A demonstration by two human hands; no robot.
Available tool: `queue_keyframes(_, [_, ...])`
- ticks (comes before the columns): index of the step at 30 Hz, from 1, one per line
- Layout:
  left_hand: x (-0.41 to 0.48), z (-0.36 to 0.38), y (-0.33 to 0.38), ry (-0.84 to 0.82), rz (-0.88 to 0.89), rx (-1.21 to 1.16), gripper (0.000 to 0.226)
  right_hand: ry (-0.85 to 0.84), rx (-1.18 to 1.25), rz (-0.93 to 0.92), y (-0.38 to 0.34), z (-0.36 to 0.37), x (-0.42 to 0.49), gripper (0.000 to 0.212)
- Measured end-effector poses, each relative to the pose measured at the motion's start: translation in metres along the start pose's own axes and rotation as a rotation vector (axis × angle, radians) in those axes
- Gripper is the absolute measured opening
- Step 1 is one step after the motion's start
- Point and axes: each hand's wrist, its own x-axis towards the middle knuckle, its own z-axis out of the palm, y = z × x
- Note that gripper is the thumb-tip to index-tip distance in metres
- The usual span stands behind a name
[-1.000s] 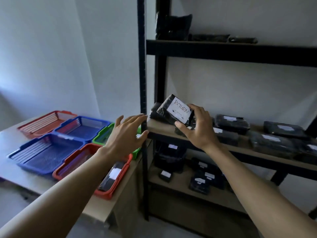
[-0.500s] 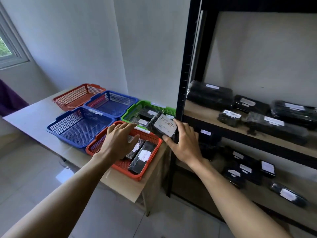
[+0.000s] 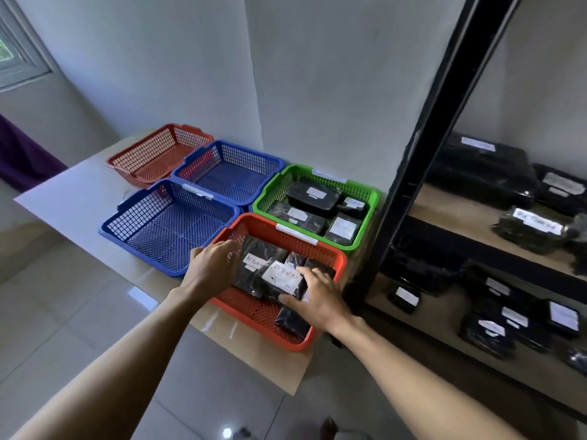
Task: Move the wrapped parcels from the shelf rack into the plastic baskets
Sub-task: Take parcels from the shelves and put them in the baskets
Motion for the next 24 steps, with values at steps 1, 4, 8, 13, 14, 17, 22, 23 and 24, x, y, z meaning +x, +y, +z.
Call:
queue_keyframes(1, [0.004, 0.003, -0.007, -0.037, 0.002, 0.001, 0.012, -0.037, -0.037, 0.016, -0.004, 0.008, 0.003, 0.081])
queue_keyframes(4, [0.018, 0.011, -0.029, -0.123, 0.038, 0.018, 0.011, -0.134, -0.116, 0.067, -0.016, 0.031, 0.009, 0.08])
queue_keyframes(8, [0.038, 0.017, -0.055, -0.224, 0.085, 0.037, 0.016, -0.199, -0.124, 0.169, -0.035, 0.058, 0.022, 0.08])
queue_keyframes(13, [0.06, 0.033, -0.088, -0.354, 0.186, 0.053, 0.016, -0.303, -0.185, 0.29, -0.048, 0.088, 0.042, 0.082])
queue_keyframes(14, [0.063, 0.036, -0.092, -0.383, 0.206, 0.06, 0.016, -0.32, -0.199, 0.314, -0.047, 0.091, 0.044, 0.082])
queue_keyframes(17, [0.069, 0.045, -0.096, -0.453, 0.267, 0.105, 0.017, -0.332, -0.22, 0.352, -0.042, 0.095, 0.046, 0.082])
queue_keyframes(22, [0.075, 0.065, -0.101, -0.56, 0.354, 0.208, 0.017, -0.345, -0.137, 0.41, -0.039, 0.091, 0.048, 0.078])
queue_keyframes(23, [0.076, 0.07, -0.103, -0.578, 0.37, 0.219, 0.017, -0.339, -0.138, 0.411, -0.039, 0.091, 0.049, 0.073])
queue_keyframes(24, [0.077, 0.074, -0.104, -0.595, 0.391, 0.226, 0.018, -0.332, -0.152, 0.408, -0.039, 0.091, 0.05, 0.069])
